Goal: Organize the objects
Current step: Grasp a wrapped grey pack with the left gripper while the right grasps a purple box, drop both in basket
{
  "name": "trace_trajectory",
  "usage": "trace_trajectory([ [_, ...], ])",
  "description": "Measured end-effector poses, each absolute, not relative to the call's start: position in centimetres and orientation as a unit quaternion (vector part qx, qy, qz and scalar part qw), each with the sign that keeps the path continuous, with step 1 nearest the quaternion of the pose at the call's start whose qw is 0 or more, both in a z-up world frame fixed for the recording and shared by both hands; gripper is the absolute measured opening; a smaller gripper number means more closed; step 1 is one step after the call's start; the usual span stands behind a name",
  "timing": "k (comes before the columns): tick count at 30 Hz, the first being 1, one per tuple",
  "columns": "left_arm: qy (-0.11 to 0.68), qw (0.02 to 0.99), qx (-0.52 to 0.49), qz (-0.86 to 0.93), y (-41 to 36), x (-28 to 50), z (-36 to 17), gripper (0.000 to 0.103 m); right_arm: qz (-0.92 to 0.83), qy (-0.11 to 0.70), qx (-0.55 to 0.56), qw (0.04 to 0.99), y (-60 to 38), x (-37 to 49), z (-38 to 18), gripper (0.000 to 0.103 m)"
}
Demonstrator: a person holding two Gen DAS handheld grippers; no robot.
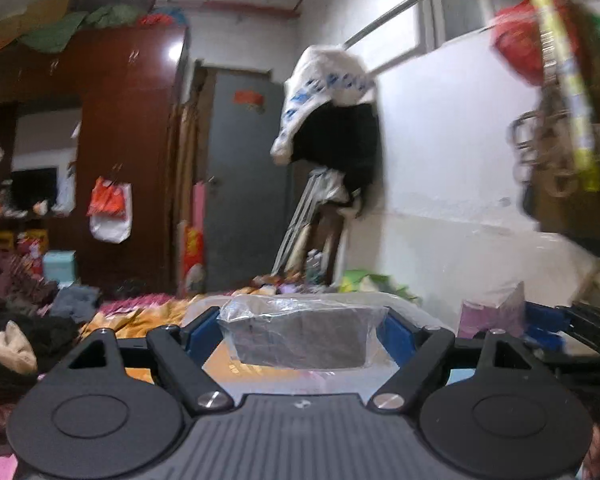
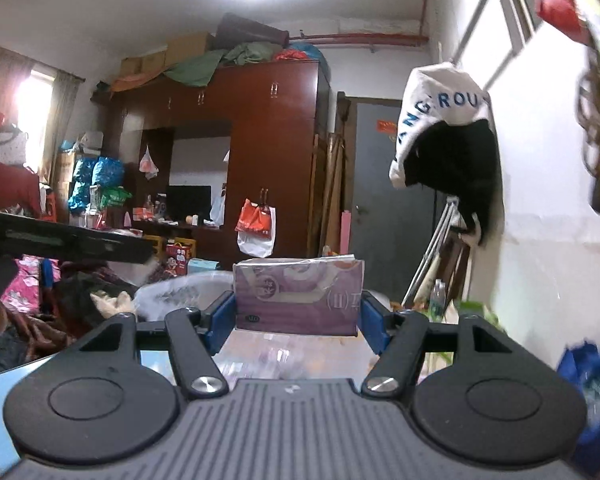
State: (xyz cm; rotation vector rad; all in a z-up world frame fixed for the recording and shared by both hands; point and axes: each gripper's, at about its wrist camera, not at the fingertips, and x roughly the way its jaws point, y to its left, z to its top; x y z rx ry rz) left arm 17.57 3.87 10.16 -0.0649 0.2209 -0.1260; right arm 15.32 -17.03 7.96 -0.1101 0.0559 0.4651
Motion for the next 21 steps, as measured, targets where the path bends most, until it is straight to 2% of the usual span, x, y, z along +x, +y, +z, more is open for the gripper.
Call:
trace_trajectory([
  [4,0.154,0.987,-0.032,-0.040,3.4,22.8,10.6,0.085,0.240,0.035,-0.067,0.968,-15.4,20.2,8.4,0.067],
  [7,0.181,0.983,-0.023,-0.026,3.0,24.9,10.0,0.085,0.232,0.083,-0.060,0.967,-14.7,23.4,7.3,0.067],
  [11,0.187,0.982,-0.014,-0.036,2.3,25.6,9.5,0.086,0.223,0.096,-0.064,0.968,-14.5,24.8,6.1,0.067],
  [12,0.174,0.984,-0.006,-0.038,2.2,25.4,9.3,0.090,0.225,0.098,-0.063,0.967,-14.6,24.9,5.9,0.068],
  [14,0.137,0.990,0.011,-0.025,1.8,24.5,9.2,0.103,0.225,0.105,-0.071,0.966,-14.6,25.0,6.0,0.073],
  [16,0.114,0.993,-0.001,-0.020,2.3,23.3,9.2,0.103,0.212,0.083,-0.066,0.971,-15.1,23.8,6.3,0.103],
  [21,0.118,0.990,-0.043,-0.059,4.5,17.7,8.6,0.103,0.237,0.021,-0.010,0.971,-18.8,18.3,6.5,0.103],
])
